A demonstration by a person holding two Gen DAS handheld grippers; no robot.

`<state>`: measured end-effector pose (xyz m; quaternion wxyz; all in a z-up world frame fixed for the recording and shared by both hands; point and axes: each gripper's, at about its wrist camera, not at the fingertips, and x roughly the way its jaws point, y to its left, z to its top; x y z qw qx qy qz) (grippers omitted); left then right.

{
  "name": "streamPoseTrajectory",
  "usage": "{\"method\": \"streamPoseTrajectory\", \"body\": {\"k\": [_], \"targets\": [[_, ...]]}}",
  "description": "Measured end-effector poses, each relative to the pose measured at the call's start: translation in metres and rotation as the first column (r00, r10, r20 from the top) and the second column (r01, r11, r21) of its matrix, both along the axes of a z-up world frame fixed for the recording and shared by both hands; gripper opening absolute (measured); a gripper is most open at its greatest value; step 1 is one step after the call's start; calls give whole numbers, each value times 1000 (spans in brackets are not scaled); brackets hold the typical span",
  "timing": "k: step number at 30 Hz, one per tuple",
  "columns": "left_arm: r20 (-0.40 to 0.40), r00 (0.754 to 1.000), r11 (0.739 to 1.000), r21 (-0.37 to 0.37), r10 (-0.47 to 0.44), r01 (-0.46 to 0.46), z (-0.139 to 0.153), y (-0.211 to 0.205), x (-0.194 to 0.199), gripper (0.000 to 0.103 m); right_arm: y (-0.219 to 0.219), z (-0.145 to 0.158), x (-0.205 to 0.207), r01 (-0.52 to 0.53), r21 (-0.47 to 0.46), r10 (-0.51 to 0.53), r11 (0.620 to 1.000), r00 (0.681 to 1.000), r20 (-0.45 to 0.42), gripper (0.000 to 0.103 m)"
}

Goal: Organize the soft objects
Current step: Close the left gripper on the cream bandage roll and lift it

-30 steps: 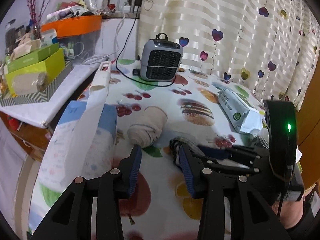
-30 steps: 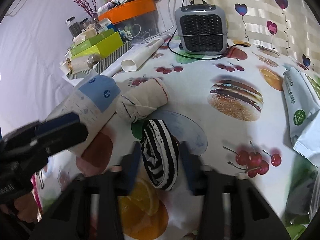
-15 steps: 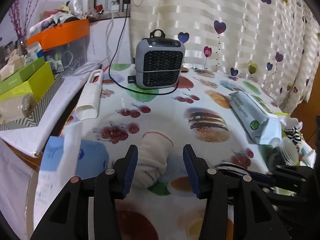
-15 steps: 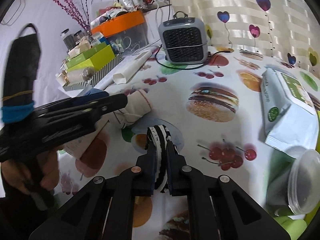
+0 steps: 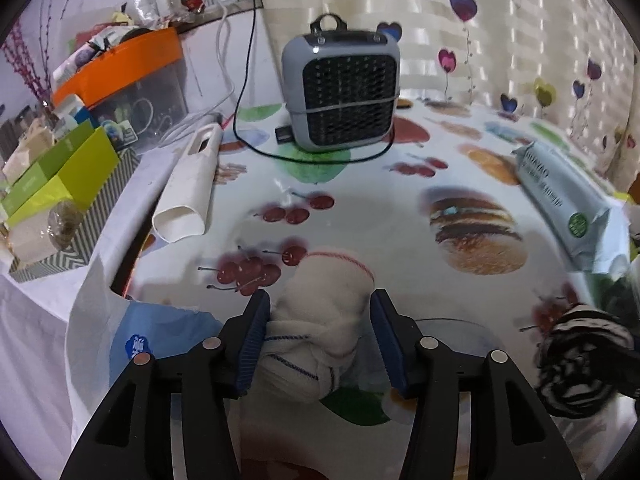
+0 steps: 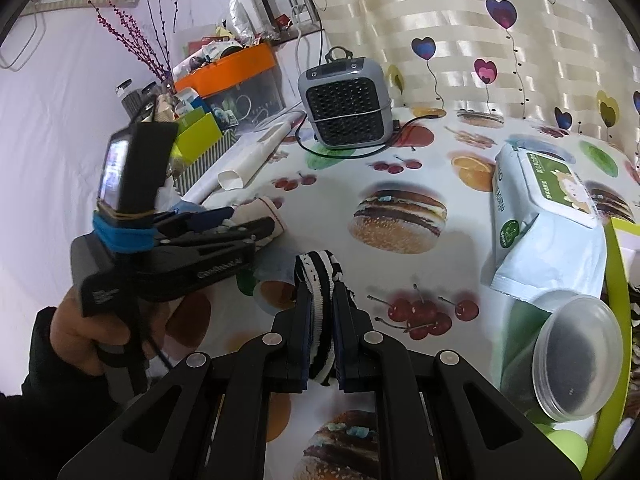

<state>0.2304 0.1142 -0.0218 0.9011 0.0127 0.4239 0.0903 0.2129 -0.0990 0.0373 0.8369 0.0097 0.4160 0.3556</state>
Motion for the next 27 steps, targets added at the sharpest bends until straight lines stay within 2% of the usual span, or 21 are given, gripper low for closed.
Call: {"method": "streamPoseTrajectory", "body": {"k": [5,7,9,14,27], "targets": [[-35,999,1000,-21,-18,17,-8,-4,3,50,-5,4,-1,7,3,-7,1000,1000,10,10],[-25,999,998,-60,-31,30,-5,-5,0,44,-7,6,-2,13,6,-13,1000,1000,14,10],[-21,999,994,-104,-40,38,-4,-6,-3,43,-11,7,-2,22,10,-22,1000,1000,16,10],[-3,999,986,-160,-38,38,-1,-11,-18,42,-18,11,-6,38,13,-38,999,999,24,10],[121,989,967,-229,-88,114,37,-46,-91,42,-40,29,-27,70,43,-72,997,996,52,10]]}}
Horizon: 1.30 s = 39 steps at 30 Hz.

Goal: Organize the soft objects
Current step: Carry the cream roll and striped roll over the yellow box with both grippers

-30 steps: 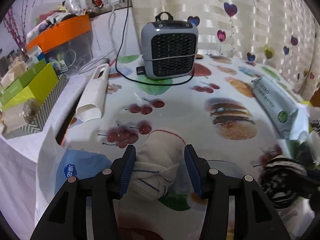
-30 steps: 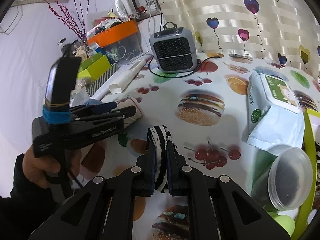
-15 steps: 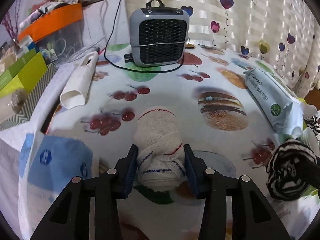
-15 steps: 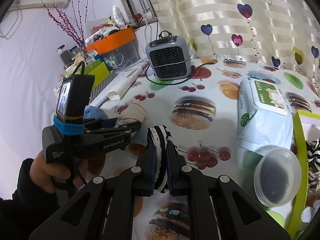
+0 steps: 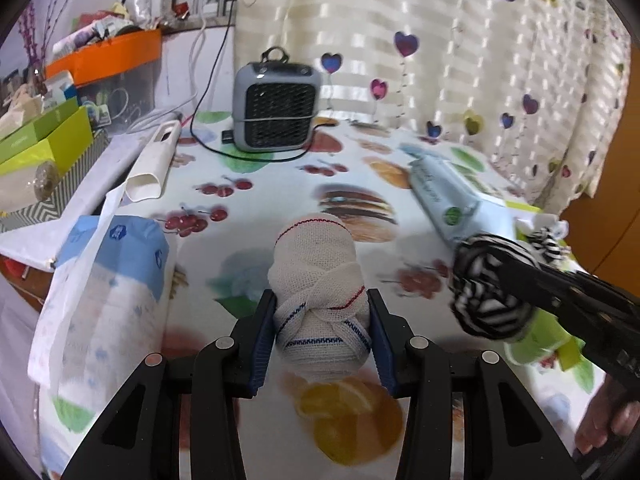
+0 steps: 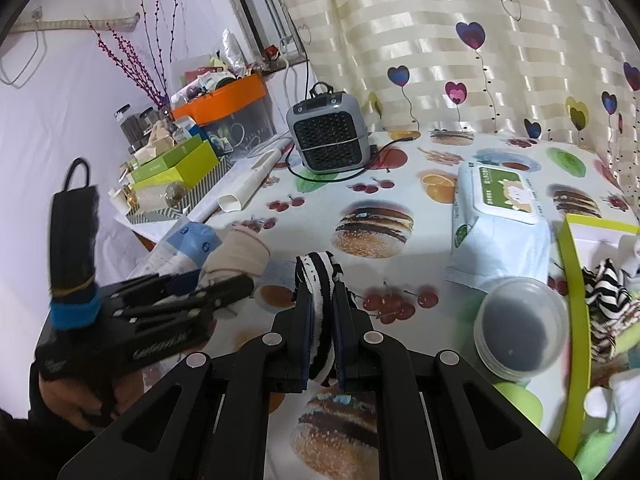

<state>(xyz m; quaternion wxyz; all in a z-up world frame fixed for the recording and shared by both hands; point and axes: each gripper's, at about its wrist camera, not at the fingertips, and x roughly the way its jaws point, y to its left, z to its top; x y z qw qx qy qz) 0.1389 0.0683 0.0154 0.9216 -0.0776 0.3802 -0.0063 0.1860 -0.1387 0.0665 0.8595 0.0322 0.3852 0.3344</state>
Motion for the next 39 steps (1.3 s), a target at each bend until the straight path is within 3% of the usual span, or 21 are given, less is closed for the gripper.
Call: {"method": "streamPoseTrajectory", "body": {"k": [19,39], "targets": [[96,991,995,-25,-91,93,38,-52,-57,42,-39,31,-41,42,38,-44,998,997,66,10],[122,978,985,-15,-168,171,51,-94,-64,42,-82,40,-52,103,51,-107,993,990,87,10]]}}
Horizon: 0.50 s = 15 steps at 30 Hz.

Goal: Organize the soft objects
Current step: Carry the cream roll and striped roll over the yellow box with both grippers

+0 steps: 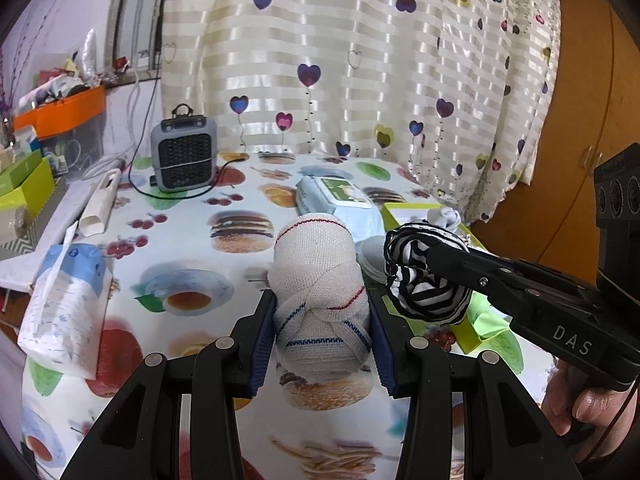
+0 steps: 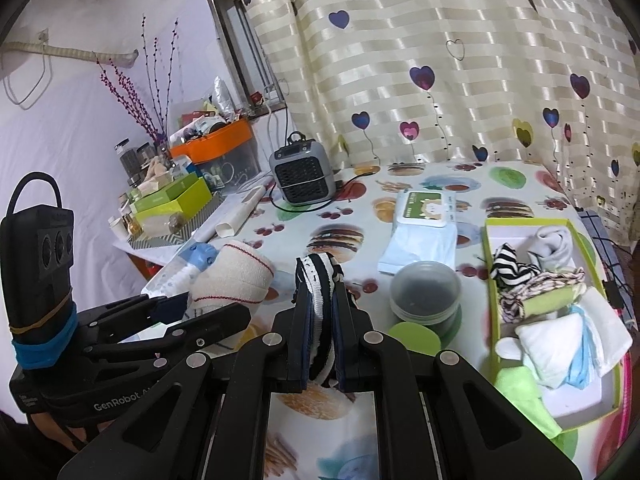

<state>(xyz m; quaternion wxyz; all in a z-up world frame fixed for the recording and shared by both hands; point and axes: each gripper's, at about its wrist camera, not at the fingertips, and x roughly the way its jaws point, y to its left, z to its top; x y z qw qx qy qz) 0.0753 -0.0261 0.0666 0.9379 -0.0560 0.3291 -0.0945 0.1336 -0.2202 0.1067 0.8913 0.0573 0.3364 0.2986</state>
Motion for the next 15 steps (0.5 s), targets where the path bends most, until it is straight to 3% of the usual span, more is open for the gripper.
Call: {"method": "streamPoseTrajectory", "body": {"k": [15], "targets": [[20,993,994,-2,-113,113,7,-48,13,42,-58,4,4,134,-11,-134,991,991,10,10]]}}
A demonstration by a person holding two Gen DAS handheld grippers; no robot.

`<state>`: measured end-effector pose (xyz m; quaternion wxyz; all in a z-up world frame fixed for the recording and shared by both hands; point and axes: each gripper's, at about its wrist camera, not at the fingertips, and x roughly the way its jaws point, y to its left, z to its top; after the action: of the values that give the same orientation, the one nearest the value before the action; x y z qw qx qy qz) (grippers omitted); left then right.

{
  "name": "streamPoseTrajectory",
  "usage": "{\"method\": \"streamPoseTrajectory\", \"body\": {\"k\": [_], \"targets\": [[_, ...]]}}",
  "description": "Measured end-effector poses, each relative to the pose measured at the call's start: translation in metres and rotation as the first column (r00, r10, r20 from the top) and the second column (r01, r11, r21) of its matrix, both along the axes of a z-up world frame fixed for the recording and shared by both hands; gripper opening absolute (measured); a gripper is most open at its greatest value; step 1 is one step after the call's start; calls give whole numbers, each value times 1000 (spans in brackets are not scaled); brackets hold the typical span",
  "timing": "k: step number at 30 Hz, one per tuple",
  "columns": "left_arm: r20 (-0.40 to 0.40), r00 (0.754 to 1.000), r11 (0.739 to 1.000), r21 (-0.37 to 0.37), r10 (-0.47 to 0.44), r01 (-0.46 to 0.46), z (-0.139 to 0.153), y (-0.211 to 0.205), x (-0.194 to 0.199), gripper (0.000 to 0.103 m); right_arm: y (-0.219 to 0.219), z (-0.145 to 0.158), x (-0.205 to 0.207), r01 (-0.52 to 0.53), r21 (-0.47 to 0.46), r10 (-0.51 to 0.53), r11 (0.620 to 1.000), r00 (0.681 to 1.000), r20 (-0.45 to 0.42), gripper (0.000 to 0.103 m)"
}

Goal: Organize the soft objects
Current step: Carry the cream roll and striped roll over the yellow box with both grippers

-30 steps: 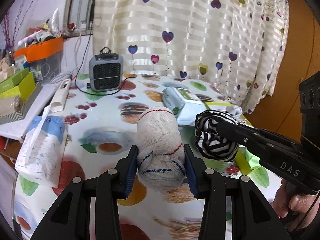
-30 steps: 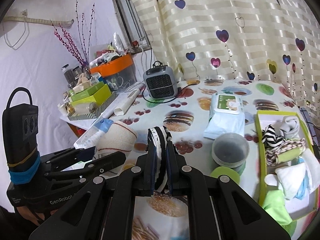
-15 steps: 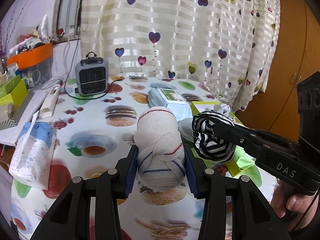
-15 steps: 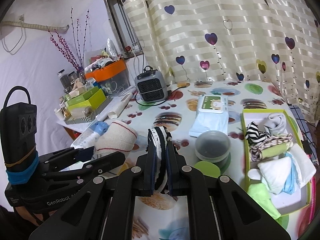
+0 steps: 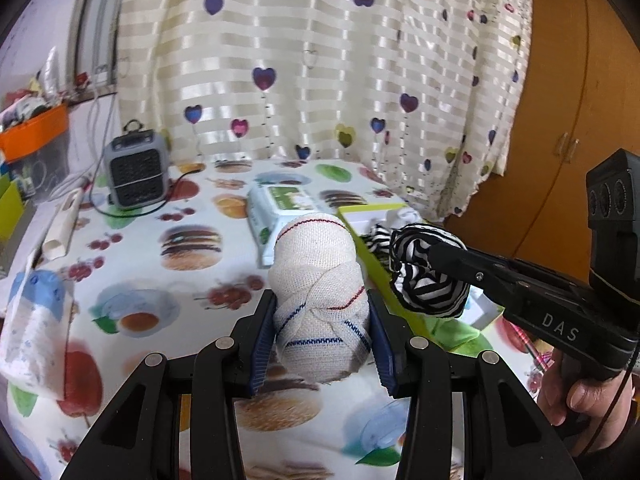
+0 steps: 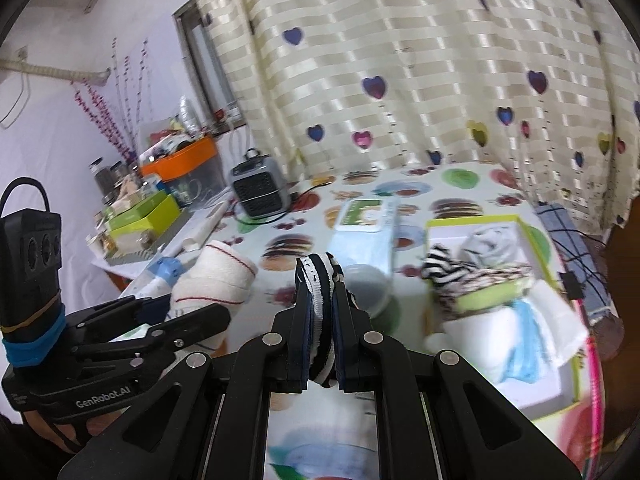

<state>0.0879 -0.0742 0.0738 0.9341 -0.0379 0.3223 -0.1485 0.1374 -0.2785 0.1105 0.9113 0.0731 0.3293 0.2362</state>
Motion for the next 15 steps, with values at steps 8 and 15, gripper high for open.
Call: {"method": "streamPoseTrajectory", "body": {"k": [8,15], "targets": [[10,998,998,-2,-67,67,3,-31,13,42,-42,1,7,107,-13,-106,994,994,2,10],[1,994,994,-4,-106,106,-1,-55,29,42,-82,-6,17,207,-25,-207,978,978,-8,10]]}}
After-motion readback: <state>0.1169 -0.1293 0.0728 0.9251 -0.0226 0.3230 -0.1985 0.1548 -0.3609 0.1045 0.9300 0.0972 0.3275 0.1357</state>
